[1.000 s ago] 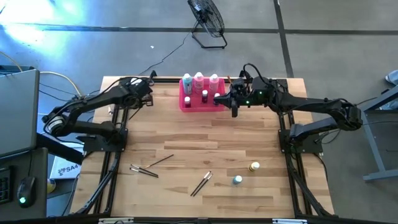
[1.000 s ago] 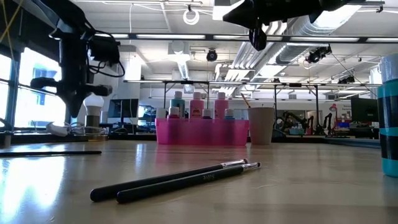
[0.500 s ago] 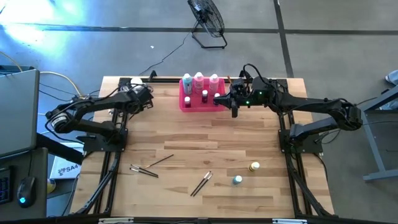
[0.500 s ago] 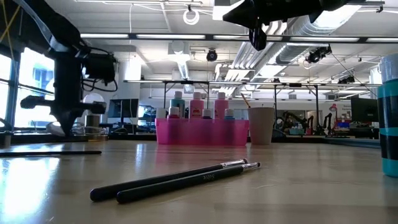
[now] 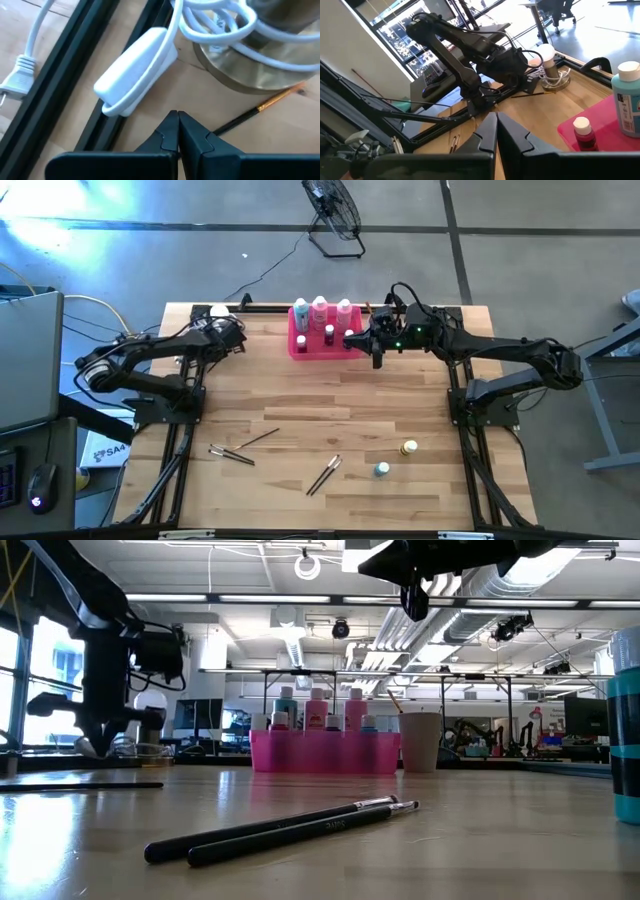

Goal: Pick & Place Paint Supplies
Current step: Put the orange paintbrush into the white cup

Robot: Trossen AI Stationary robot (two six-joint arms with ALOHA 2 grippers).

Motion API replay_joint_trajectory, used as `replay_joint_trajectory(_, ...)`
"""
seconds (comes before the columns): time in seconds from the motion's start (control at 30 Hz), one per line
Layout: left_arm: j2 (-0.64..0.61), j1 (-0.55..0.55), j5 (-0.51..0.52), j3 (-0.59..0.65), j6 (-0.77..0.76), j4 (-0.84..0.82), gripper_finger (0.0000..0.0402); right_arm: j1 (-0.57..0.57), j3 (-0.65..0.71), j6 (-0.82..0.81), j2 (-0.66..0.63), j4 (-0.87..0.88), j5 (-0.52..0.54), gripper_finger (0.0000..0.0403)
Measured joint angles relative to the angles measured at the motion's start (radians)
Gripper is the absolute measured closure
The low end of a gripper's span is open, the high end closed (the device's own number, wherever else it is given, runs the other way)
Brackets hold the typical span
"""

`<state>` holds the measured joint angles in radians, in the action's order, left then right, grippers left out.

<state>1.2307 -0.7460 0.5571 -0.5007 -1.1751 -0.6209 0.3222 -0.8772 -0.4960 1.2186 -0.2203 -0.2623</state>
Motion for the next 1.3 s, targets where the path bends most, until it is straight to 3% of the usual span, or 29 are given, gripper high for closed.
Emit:
replay_joint_trajectory(0.47, 0.075, 0.026, -0.138, -0.001, 0.026, 0.059, 0.0402, 0.0, 0.0, 0.003, 0.0, 0.0, -0.002, 0.0399)
replay_joint_trajectory(1.13, -0.004, 0.37, -0.553, -0.004, -0.062, 0.25, 0.0401, 0.0, 0.0, 0.006, 0.0, 0.0, -0.002, 0.0399)
replay_joint_trajectory(1.3, -0.062, 0.395, -0.559, -0.017, 0.109, 0.296, 0.0401, 0.0, 0.0, 0.006, 0.0, 0.0, -0.002, 0.0399)
